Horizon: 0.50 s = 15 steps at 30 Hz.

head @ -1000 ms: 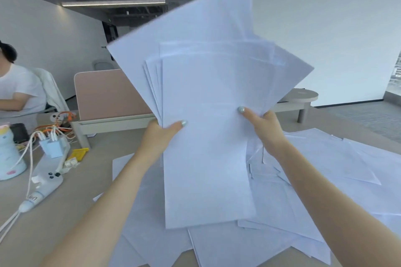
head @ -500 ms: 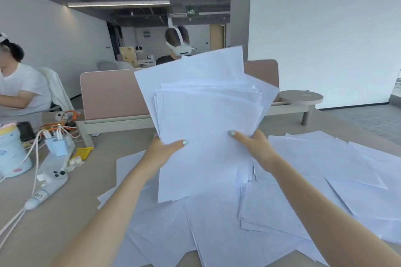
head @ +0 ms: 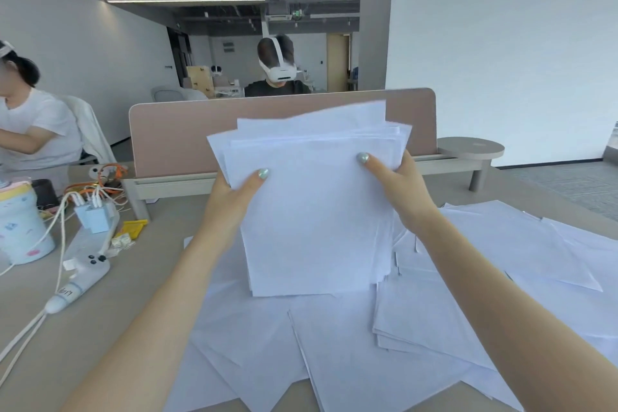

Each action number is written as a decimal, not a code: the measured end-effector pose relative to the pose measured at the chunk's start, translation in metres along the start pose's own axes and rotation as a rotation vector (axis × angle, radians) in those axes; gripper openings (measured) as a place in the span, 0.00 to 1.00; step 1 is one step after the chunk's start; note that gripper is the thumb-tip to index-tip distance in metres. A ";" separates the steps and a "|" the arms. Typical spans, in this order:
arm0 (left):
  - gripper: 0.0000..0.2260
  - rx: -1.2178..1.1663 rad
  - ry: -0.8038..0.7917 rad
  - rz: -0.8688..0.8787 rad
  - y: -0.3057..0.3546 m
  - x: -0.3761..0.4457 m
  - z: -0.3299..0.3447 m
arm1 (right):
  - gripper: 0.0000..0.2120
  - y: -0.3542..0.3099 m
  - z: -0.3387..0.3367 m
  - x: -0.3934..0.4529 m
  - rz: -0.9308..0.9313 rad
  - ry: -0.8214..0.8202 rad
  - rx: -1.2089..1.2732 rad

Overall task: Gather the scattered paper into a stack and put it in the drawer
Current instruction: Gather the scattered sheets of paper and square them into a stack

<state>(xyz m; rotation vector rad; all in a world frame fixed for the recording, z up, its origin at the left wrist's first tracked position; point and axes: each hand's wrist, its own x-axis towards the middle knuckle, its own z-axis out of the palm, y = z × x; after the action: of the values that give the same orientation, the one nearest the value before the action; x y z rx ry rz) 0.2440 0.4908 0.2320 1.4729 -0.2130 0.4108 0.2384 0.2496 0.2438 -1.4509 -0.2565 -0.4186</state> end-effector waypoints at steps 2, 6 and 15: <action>0.18 -0.029 -0.004 0.006 0.000 -0.002 -0.001 | 0.18 0.003 0.001 -0.002 -0.009 0.018 -0.004; 0.26 -0.071 -0.028 -0.004 0.009 -0.002 0.004 | 0.19 0.006 0.002 -0.005 -0.003 -0.004 -0.002; 0.13 -0.027 -0.170 -0.150 0.007 -0.001 0.003 | 0.06 0.021 -0.011 -0.009 0.125 -0.051 -0.003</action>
<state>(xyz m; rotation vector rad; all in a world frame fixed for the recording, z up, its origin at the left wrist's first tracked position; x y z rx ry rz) 0.2406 0.4876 0.2383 1.4866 -0.2406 0.1615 0.2382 0.2410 0.2201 -1.4727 -0.2051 -0.2813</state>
